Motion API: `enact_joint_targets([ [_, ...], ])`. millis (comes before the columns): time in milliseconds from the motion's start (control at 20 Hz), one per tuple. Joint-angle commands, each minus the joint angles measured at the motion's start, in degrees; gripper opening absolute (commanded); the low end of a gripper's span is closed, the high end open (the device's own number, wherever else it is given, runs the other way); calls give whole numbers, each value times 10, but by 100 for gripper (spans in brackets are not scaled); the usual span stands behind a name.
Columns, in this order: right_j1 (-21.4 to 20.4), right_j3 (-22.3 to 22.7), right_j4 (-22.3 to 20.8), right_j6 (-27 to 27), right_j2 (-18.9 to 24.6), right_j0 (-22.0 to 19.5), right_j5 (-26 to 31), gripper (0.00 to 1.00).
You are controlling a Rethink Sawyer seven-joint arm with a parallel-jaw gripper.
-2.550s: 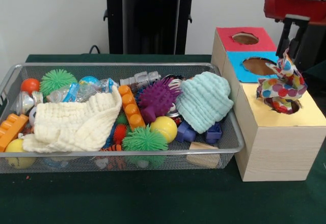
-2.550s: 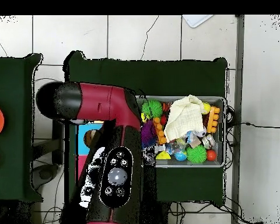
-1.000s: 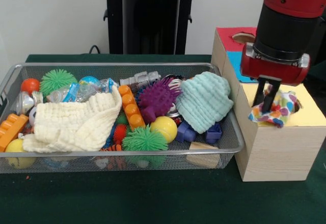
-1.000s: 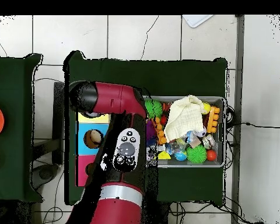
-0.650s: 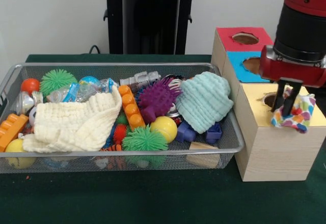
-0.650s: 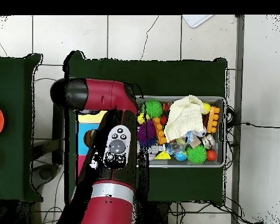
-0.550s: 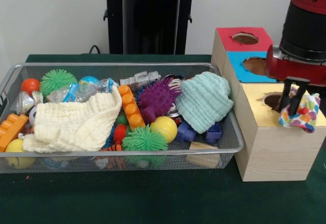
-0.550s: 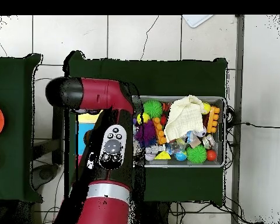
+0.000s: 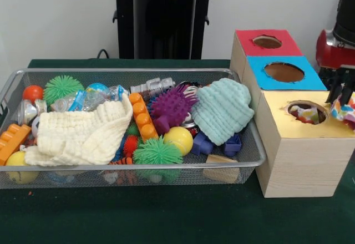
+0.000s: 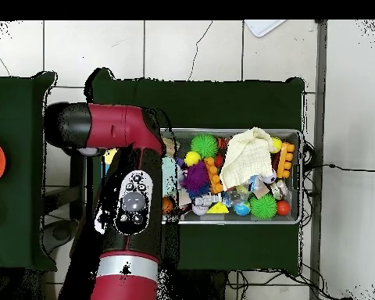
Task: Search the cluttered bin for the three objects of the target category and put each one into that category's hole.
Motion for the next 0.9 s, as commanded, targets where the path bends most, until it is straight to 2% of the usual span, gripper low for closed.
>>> enact_joint_targets([
  [50,-15,118,5,101,19,-24,23,0],
  [150,-18,136,-1,99,17,-24,-5,0],
  [300,-21,133,-12,86,12,-26,4,0],
  [350,-23,135,-18,68,13,-33,-2,0],
  [500,-21,127,-38,54,3,-42,-31,0],
  [750,-27,140,-67,27,8,-55,-59,0],
  [900,-34,147,-73,28,14,-57,-65,0],
])
